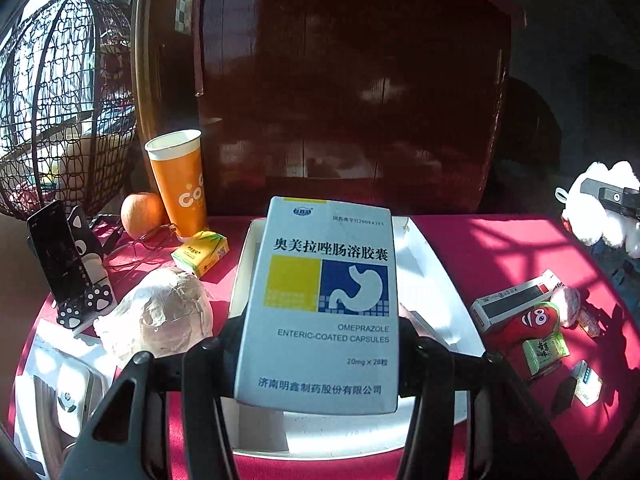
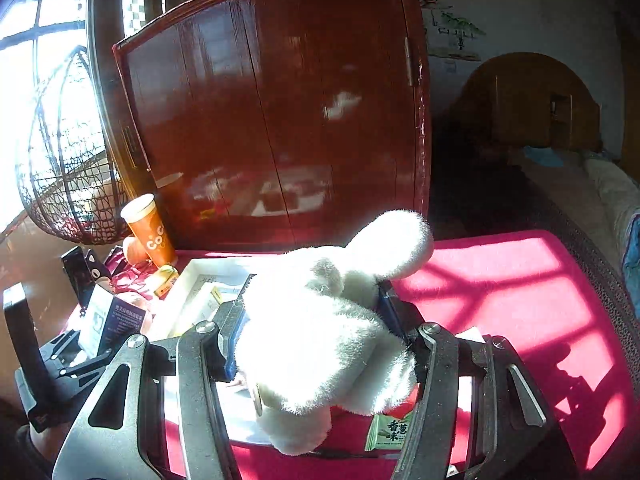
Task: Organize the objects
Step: 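Carry both held items to the white tray and open both grippers, then return to the table and grasp the white nasal-drops box with the right gripper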
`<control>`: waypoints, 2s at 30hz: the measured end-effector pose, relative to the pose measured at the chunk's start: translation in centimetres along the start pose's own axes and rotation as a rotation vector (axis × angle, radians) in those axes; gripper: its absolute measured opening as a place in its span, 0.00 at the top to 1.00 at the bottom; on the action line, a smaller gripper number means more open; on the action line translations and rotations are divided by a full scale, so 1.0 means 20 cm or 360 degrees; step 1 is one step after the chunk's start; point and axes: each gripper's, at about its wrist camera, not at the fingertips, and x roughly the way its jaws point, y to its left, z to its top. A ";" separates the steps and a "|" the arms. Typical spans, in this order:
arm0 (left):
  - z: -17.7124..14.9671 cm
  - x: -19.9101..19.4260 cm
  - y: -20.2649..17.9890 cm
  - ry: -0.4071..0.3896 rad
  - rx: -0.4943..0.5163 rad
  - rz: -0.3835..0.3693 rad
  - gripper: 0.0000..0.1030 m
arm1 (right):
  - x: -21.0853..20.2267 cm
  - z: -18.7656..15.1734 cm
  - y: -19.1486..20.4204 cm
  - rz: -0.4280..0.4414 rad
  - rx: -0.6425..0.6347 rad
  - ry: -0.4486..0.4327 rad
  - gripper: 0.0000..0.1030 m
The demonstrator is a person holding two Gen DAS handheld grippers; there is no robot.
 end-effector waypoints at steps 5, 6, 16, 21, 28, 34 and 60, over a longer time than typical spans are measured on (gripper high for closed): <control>0.01 0.04 0.04 0.0010 0.0007 0.0035 0.50 | 0.13 -0.09 0.01 0.0035 0.0078 0.0089 0.46; 0.02 0.04 0.04 0.0009 0.0009 0.0043 0.50 | 0.15 -0.09 0.02 0.0037 0.0077 0.0091 0.46; 0.09 0.18 0.03 0.0047 0.0074 0.0096 0.50 | 0.34 -0.13 0.18 0.0092 0.0068 0.0127 0.46; 0.16 0.25 0.07 0.0047 -0.0006 0.0043 0.50 | 0.45 -0.10 0.24 0.0078 0.0054 0.0132 0.46; 0.24 0.38 0.08 0.0109 -0.0100 -0.0059 0.50 | 0.64 -0.05 0.31 0.0033 0.0029 0.0153 0.45; 0.25 0.51 0.03 0.0186 -0.0119 -0.0045 0.49 | 0.82 -0.07 0.34 -0.0041 0.0053 0.0211 0.45; 0.25 0.06 0.12 -0.0255 -0.0376 -0.0056 0.00 | 0.57 -0.19 0.34 0.0048 0.0093 0.0119 0.00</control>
